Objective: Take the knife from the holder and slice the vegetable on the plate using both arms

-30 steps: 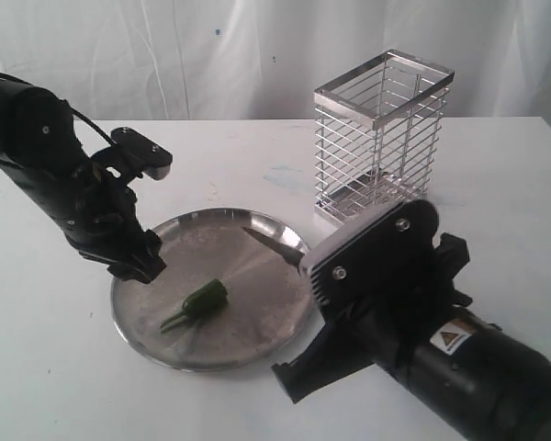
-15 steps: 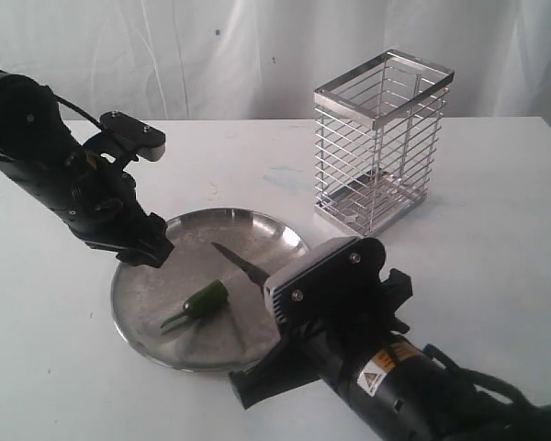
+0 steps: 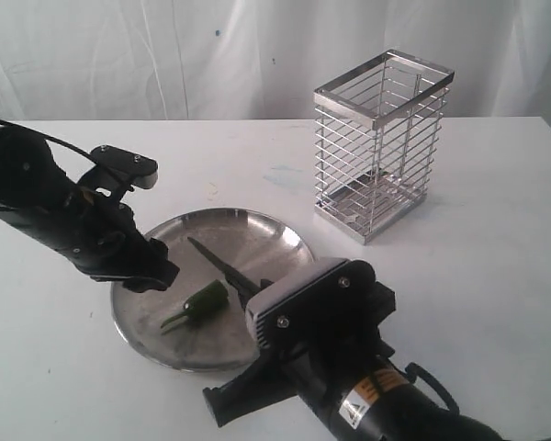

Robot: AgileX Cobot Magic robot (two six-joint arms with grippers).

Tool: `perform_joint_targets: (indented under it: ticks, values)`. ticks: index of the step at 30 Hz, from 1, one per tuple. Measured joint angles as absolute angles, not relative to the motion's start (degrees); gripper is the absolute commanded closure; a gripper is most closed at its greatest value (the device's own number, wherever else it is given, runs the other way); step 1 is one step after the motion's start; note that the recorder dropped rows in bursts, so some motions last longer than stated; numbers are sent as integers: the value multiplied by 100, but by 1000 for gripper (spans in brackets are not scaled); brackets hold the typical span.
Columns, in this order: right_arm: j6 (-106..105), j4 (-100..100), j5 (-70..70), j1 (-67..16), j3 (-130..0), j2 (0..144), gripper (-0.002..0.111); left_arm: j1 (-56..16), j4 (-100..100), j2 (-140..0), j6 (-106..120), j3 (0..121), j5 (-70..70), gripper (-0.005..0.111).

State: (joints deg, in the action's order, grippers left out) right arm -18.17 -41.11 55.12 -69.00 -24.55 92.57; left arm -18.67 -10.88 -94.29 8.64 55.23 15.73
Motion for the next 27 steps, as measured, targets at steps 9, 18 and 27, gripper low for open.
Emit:
perform_joint_targets:
  ticks: [9,18,27]
  values:
    - [-1942,-4169,5331,-6900,-2455,8456,108,-1867,-5112,-9429,3926,5523,1397,107]
    - [-1959,-4281,5051,-6900,-2470,8402,108,-1867,-6461,-9217,5751,5472,1363,107]
    - [-1972,-4637,3847,-6900,-2473,8413,108,-1865,-6499,-8837,5886,5463,1356,107]
